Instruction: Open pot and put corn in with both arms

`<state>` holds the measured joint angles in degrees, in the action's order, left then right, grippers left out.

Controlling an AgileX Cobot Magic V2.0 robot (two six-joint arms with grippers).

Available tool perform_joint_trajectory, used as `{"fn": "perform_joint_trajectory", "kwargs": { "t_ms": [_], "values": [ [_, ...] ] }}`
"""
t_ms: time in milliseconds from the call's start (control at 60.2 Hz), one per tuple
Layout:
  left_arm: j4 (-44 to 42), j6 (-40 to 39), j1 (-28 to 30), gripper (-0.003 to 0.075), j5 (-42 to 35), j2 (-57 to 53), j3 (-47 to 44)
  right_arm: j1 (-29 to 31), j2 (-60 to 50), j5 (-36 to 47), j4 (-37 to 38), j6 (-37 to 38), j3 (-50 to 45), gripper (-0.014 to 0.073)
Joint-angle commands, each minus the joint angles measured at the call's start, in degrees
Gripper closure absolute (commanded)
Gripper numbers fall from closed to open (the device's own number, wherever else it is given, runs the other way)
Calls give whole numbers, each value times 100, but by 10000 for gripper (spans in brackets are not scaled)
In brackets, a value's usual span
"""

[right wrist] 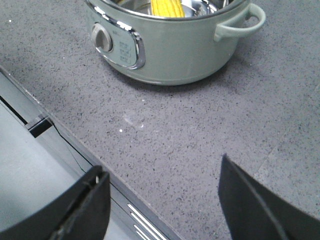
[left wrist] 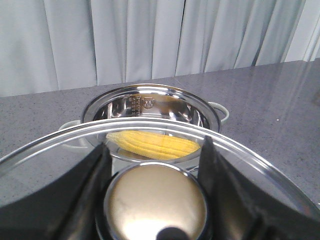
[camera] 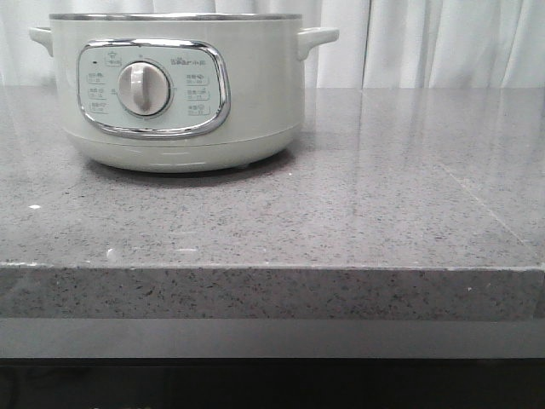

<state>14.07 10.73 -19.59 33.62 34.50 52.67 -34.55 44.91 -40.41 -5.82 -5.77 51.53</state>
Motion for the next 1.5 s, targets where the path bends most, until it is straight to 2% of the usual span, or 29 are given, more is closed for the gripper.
{"fn": "perform_joint_trajectory", "kwargs": {
  "t_ms": [0, 183, 465, 1080, 1479],
  "values": [
    [106, -45, 2, 531, -876, -18, 215, 18, -120, 442, 35, -72, 107, 105],
    [116, -45, -9, 532, -876, -18, 215, 18, -120, 430, 35, -72, 107, 105],
    [129, -45, -9, 532, -1302, 520, 423, 18, -120, 424, 35, -72, 107, 105],
    [254, -45, -34, 532, -2119, 3249, 2250, 18, -120, 424, 35, -72, 107, 105],
    [249, -24, -442, 532, -2884, 4886, 3181, 18, -120, 424, 35, -72, 107, 105]
  ]
}}
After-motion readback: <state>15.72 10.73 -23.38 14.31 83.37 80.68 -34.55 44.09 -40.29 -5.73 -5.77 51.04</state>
